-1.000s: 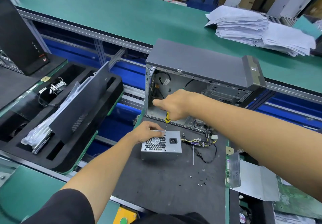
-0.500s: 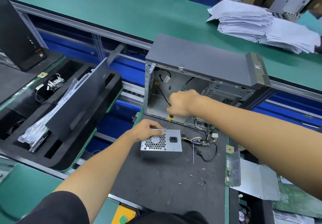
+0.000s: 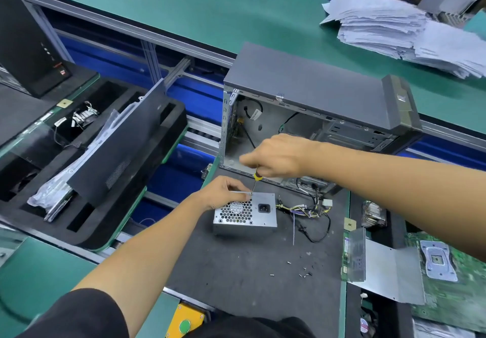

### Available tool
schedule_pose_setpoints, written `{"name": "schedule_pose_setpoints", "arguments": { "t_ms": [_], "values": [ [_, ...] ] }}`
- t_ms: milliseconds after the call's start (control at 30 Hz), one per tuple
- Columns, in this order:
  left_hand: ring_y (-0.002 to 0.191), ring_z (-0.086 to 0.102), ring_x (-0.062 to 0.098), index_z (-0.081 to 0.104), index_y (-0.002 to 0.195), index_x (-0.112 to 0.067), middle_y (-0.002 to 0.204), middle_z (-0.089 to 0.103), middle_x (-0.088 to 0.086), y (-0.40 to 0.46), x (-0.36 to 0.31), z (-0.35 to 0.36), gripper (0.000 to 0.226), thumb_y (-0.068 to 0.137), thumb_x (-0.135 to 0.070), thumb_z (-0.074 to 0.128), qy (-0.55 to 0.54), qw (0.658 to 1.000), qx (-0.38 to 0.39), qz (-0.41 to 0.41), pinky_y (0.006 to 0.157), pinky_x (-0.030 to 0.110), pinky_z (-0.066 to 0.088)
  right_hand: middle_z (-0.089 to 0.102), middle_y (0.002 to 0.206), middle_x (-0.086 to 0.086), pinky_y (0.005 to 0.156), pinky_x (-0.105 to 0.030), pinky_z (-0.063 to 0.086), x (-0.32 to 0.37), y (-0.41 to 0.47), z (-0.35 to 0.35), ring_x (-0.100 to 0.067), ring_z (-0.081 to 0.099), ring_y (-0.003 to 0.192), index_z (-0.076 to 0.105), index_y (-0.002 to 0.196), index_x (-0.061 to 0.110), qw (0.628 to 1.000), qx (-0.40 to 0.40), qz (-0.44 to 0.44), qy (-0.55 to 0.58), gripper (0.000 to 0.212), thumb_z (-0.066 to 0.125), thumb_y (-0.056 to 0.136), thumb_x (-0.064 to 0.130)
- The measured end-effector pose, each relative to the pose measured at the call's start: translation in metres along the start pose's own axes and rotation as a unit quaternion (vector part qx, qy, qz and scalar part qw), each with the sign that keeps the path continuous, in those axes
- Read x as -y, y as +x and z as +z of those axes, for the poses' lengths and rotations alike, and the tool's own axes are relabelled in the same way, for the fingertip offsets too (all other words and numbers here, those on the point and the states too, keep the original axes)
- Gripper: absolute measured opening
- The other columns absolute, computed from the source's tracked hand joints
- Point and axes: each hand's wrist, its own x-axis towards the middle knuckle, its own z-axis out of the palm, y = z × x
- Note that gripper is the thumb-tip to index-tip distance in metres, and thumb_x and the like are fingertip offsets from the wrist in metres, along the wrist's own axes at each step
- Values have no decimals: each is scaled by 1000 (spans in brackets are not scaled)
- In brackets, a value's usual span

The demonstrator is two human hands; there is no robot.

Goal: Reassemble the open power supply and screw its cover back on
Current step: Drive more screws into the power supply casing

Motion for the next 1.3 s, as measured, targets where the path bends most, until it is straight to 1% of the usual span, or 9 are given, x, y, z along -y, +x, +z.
{"name": "schedule_pose_setpoints", "arguments": {
  "t_ms": [167, 300, 500, 600, 767, 967, 1167, 1233, 1300],
  "values": [
    [82, 71, 3, 83, 91, -29, 91, 79, -4, 1, 4, 0, 10, 83, -24, 86, -6, 1000, 4, 4, 75, 14, 52, 56, 77, -12, 53, -33, 35, 3, 9, 5, -31, 53, 67, 44, 88, 12, 942, 37, 278, 185, 14, 47, 94, 24],
    [86, 72, 6, 83, 94, -26, 94, 79, 0, 1, 5, 0, 16, 80, -31, 87, -12, 1000, 7, 8, 78, 16, 53, 55, 69, -3, 47, -32, 29, 2, 3, -7, -24, 50, 54, 11, 95, 27, 989, 47, 140, 29, 45, 53, 89, 39],
    [88, 72, 9, 83, 94, -25, 97, 79, 2, 2, 5, -1, 12, 82, -27, 87, 0, 1000, 2, 2, 82, 21, 55, 47, 76, 1, 47, -30, 17, -6, 6, -24, -17, 38, 50, 28, 107, 29, 978, 97, -128, -131, 19, 44, 97, 24],
    [85, 70, 7, 83, 93, -23, 94, 79, 3, 1, 4, 0, 10, 83, -22, 86, -5, 1000, 5, 7, 79, 18, 54, 43, 63, 1, 48, -32, 24, 11, 8, -10, -18, 39, 52, 28, 85, 31, 998, 52, 14, 22, 23, 47, 92, 22],
    [83, 70, 6, 83, 91, -24, 91, 78, 1, 0, 5, 0, 8, 83, -25, 86, -9, 1000, 8, 8, 76, 17, 52, 40, 70, -5, 50, -30, 28, 23, 28, -2, -29, 47, 62, 37, 73, 16, 934, 33, 311, 171, 20, 50, 88, 18],
    [82, 70, 5, 83, 92, -26, 92, 79, -1, 2, 9, 0, 12, 82, -29, 87, -8, 1000, 9, 15, 75, 16, 52, 55, 69, 1, 49, -29, 24, -1, 15, -17, -26, 44, 56, 45, 78, 17, 996, 31, 58, -67, 29, 56, 89, 41],
    [88, 72, 7, 83, 95, -28, 99, 79, 0, 3, 9, -1, 19, 80, -38, 87, -5, 1000, 14, 10, 78, 17, 53, 59, 81, -4, 48, -35, 32, -15, 8, -24, -29, 37, 47, 27, 119, 25, 958, 79, -197, -193, 31, 45, 94, 21],
    [88, 71, 5, 83, 95, -28, 100, 79, -2, 4, 10, -2, 16, 81, -34, 87, -4, 1000, 12, 14, 80, 16, 52, 58, 76, -2, 50, -33, 29, -5, 10, -18, -30, 38, 49, 32, 114, 29, 967, 69, -184, -165, 24, 45, 95, 22],
    [87, 71, 7, 83, 94, -26, 97, 79, 0, 5, 11, -1, 14, 82, -30, 87, -10, 1000, 11, 18, 79, 18, 53, 49, 65, 1, 50, -31, 25, 7, 13, -6, -32, 45, 57, 40, 88, 26, 999, 29, -13, -27, 11, 49, 89, 20]
  ]
}}
